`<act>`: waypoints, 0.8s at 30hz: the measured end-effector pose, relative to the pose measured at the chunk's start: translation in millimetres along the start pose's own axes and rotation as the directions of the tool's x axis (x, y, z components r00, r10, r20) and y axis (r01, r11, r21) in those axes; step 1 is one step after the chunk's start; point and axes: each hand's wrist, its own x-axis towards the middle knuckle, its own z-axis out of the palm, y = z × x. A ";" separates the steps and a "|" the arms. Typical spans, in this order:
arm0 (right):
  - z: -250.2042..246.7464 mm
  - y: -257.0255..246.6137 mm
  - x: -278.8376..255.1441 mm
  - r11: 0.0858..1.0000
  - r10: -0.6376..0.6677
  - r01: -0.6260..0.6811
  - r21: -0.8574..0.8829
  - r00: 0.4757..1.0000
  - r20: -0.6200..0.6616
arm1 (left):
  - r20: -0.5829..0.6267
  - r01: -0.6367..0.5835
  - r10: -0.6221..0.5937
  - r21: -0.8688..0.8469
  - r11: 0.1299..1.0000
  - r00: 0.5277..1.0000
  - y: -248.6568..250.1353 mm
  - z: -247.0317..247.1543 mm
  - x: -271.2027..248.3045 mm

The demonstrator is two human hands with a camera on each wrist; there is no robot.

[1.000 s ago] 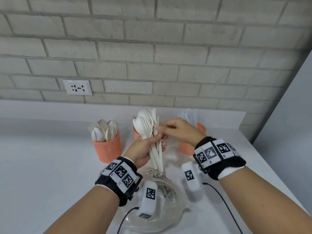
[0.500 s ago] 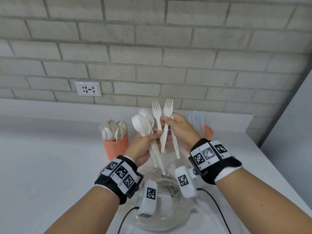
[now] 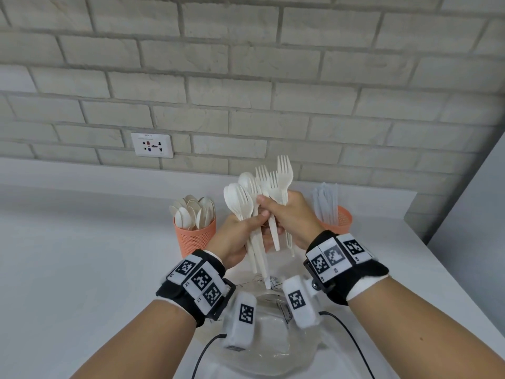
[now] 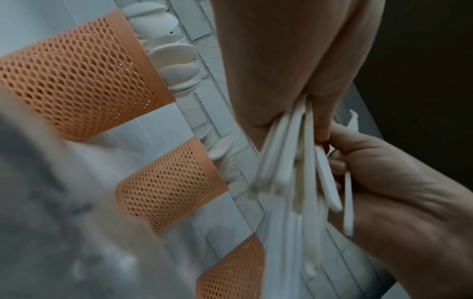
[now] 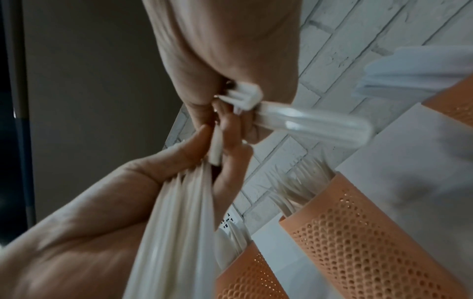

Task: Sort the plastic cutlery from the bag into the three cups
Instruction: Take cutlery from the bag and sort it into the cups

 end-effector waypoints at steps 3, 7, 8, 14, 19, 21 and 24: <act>3.5 0.7 3.8 0.998 0.002 -0.005 -0.059 0.999 -0.052 | 0.014 0.033 -0.033 -0.047 0.998 0.999 4.3 -1.0 0.9; 9.7 -1.5 3.7 0.998 -0.001 -0.002 -0.060 0.999 -0.054 | -0.027 0.068 -0.070 -0.052 0.996 0.997 5.6 -2.3 2.0; 9.6 -2.9 4.4 0.998 -0.008 0.002 -0.068 0.997 -0.079 | -0.037 0.069 -0.071 -0.046 0.997 0.997 5.5 -3.7 2.1; 7.5 -11.4 2.9 1.000 -0.024 0.023 -0.011 0.997 -0.072 | -0.051 0.061 -0.062 -0.020 0.998 0.997 7.2 -11.0 0.0; 10.0 -16.7 -2.8 0.995 0.050 -0.054 0.080 0.997 0.057 | -0.034 0.003 -0.001 0.044 0.999 0.999 4.9 -16.0 -2.3; 10.8 -16.1 -2.3 0.993 0.064 -0.069 0.093 0.996 0.057 | -0.010 -0.008 0.008 0.057 0.998 1.000 3.8 -15.6 -3.3; 13.2 -14.2 0.1 0.998 0.050 -0.049 0.041 0.998 -0.028 | 0.011 -0.034 0.033 0.060 0.998 0.999 5.4 -12.9 -4.2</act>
